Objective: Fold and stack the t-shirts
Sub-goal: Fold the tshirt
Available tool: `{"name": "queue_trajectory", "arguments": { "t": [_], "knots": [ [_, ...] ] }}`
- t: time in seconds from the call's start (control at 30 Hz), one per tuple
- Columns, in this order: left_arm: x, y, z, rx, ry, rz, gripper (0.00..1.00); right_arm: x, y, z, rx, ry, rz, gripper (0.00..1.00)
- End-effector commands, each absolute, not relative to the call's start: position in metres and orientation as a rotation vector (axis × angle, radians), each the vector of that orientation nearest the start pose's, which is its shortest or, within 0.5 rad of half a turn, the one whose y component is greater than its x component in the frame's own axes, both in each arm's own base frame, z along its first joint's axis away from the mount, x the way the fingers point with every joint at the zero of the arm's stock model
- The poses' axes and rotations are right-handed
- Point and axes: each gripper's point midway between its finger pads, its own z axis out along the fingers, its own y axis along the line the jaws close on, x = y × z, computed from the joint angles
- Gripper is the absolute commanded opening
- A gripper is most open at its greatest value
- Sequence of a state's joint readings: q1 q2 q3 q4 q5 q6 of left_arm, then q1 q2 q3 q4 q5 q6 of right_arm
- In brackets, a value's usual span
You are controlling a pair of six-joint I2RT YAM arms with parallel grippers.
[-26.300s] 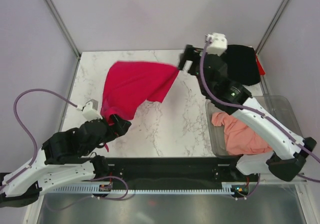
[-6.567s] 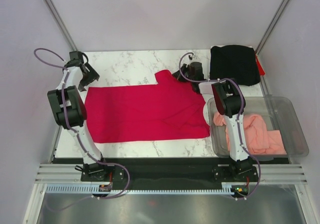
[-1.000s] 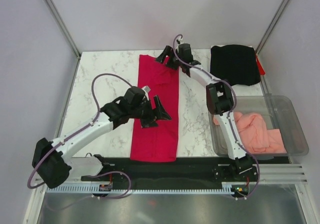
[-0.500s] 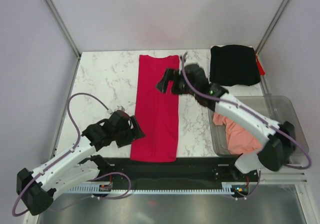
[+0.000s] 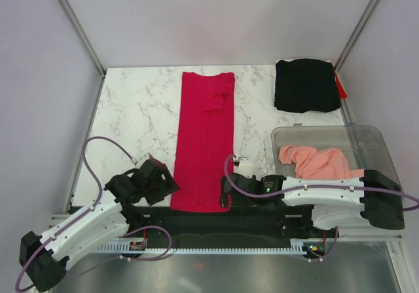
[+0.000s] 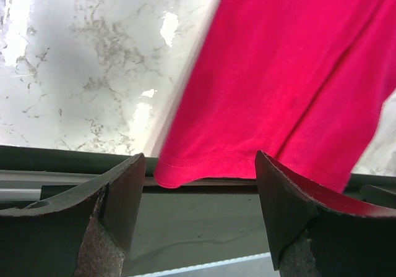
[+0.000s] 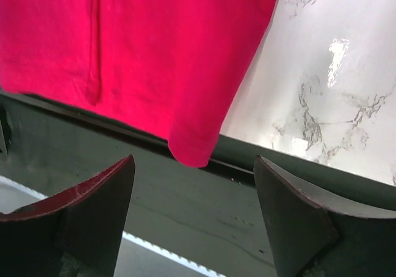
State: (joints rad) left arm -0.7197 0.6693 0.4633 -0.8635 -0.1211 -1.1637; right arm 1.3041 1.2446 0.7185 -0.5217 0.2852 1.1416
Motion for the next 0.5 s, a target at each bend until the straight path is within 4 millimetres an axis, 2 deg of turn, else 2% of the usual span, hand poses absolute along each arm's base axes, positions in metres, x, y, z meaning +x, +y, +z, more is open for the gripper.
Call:
{"name": "queue_trajectory", "arguments": {
  "t": [0.0, 0.13, 0.2, 0.33, 0.47],
  "knots": [
    [0.118, -0.127, 0.044, -0.707, 2.641, -0.455, 0.78, 0.104, 0.286, 0.067, 0.042, 2.571, 0.589, 0.84],
    [0.114, -0.130, 0.035, -0.692, 2.653, -0.490, 0.72, 0.104, 0.290, 0.058, 0.054, 2.572, 0.597, 0.77],
    [0.111, -0.129, 0.029, -0.696, 2.661, -0.494, 0.71, 0.101, 0.288, 0.046, 0.052, 2.600, 0.584, 0.74],
    [0.110, -0.131, 0.023, -0.690, 2.671, -0.504, 0.68, 0.097, 0.288, 0.029, 0.052, 2.622, 0.578, 0.62],
    [0.110, -0.131, 0.022, -0.678, 2.674, -0.497, 0.66, 0.097, 0.289, 0.023, 0.054, 2.629, 0.574, 0.55]
  ]
}}
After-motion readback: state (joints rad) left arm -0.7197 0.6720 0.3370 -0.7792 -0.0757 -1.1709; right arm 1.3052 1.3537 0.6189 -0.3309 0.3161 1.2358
